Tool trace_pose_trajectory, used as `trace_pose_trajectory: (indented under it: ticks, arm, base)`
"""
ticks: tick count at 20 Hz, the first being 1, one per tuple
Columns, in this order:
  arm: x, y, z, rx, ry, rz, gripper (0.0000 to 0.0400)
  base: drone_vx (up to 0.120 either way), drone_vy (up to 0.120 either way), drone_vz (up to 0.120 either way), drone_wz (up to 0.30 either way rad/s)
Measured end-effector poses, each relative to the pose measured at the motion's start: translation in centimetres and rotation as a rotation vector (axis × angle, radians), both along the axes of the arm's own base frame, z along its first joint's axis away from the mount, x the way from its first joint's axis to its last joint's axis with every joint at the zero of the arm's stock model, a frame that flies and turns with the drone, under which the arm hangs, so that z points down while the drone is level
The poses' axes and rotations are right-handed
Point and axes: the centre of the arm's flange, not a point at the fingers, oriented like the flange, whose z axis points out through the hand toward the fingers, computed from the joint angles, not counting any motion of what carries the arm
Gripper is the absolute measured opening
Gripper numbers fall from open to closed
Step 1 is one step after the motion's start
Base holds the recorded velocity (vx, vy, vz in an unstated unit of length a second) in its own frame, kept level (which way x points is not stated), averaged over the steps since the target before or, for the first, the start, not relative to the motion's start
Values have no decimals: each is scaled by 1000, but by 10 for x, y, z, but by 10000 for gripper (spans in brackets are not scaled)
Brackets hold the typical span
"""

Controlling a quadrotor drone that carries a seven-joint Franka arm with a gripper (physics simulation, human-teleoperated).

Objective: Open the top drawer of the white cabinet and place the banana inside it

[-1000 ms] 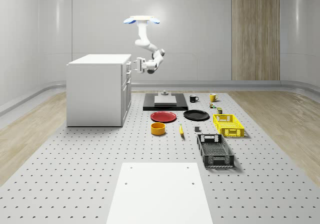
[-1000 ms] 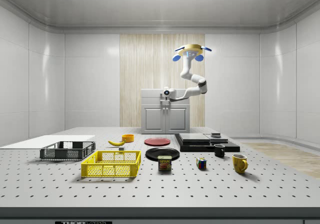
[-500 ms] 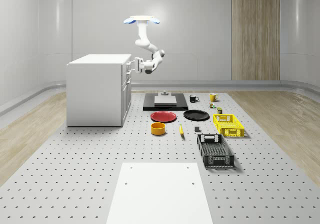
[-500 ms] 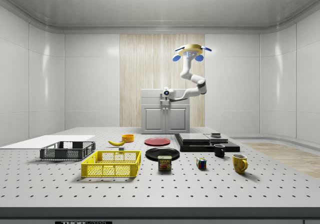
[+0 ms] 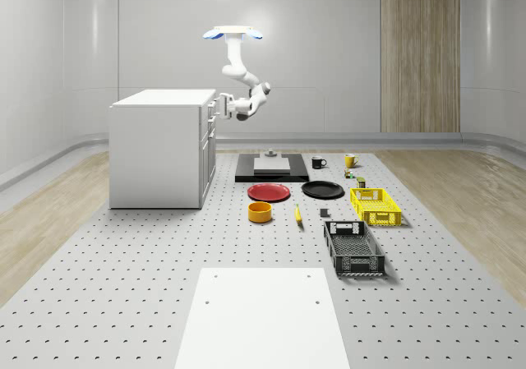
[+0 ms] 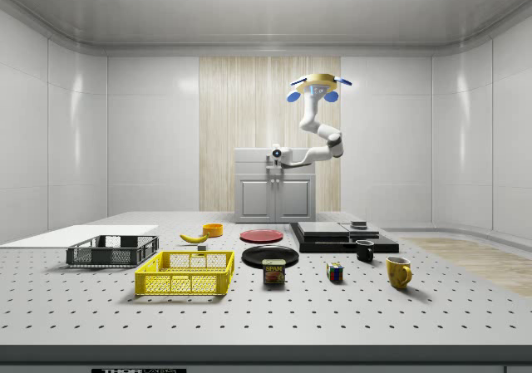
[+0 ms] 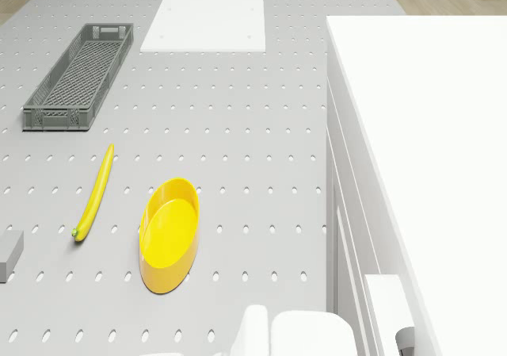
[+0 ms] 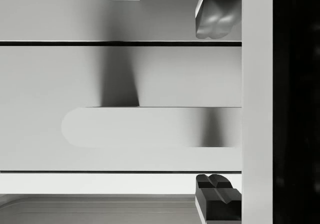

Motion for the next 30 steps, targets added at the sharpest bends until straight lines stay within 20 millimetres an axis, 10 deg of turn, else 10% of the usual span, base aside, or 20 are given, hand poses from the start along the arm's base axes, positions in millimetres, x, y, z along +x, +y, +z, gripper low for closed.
trace_pose_trajectory:
  ticks: [7, 11, 15, 30]
  arm:
    - [0, 14, -1, 0, 0, 0, 400]
    - [0, 17, -2, 0, 0, 0, 223]
    - [2, 19, -7, 4, -32, 1, 156]
    - [3, -17, -10, -7, -36, 2, 152]
  base:
    - [0, 0, 0, 0]
    - [0, 0, 0, 0]
    - [0, 0, 0, 0]
    - [0, 0, 0, 0]
